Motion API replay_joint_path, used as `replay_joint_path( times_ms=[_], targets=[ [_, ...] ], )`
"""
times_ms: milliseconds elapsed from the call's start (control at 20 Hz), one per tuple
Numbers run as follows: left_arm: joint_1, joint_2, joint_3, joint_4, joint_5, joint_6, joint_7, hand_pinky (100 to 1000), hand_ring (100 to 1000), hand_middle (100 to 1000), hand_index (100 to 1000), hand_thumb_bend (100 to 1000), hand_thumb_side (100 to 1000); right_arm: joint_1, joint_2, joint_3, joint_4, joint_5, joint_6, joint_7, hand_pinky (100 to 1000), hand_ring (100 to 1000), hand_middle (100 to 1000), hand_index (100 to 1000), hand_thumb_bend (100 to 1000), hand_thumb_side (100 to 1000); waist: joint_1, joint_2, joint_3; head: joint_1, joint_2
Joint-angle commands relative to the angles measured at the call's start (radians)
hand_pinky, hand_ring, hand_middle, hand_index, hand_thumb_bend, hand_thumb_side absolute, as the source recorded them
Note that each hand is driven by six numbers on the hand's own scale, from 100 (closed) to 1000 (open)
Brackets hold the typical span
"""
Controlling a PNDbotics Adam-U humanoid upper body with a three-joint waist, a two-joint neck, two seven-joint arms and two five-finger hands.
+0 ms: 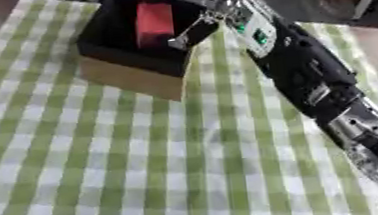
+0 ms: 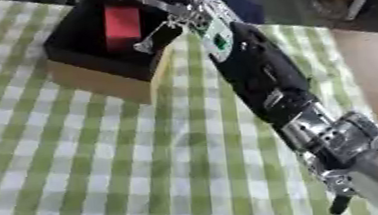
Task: Pick up objects on the table and place them in the box.
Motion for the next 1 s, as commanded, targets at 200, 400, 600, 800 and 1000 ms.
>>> replay_joint_path(
  times_ms=[200, 400, 600, 800, 1000],
  targets=[
    [-0.012, 0.0, -0.001, -0.021, 0.005, 0.0, -0.003, 715, 579, 567, 757, 553, 418, -0.018, -0.018, -0.006, -0.029, 0.014, -0.013, -0.017, 833, 821, 914, 924, 390, 221, 0.009, -0.019, -0.009, 0.0, -0.012],
    [-0.008, 0.002, 0.001, -0.019, 0.003, 0.0, -0.002, 715, 579, 567, 757, 551, 418, -0.019, -0.029, -0.007, -0.048, -0.011, -0.003, -0.049, 822, 801, 875, 911, 370, 151, 0.012, -0.023, -0.025, 0.007, -0.012],
    [0.002, 0.008, 0.006, -0.015, 0.0, 0.001, 0.003, 715, 579, 567, 756, 552, 418, -0.018, -0.061, 0.0, -0.105, -0.084, 0.003, -0.061, 806, 767, 810, 888, 350, 100, 0.019, -0.029, -0.062, 0.026, -0.011],
    [0.015, 0.018, 0.026, -0.012, -0.006, 0.001, 0.021, 716, 579, 568, 756, 550, 417, 0.004, -0.111, 0.003, -0.219, -0.202, 0.053, -0.078, 794, 741, 764, 870, 293, 100, 0.032, -0.034, -0.129, 0.071, -0.006],
    [0.028, 0.029, 0.049, -0.011, -0.012, 0.002, 0.046, 717, 580, 568, 756, 547, 417, 0.069, -0.16, -0.008, -0.384, -0.384, 0.164, -0.115, 790, 715, 722, 848, 183, 100, 0.048, -0.035, -0.201, 0.124, 0.006]
  ],
)
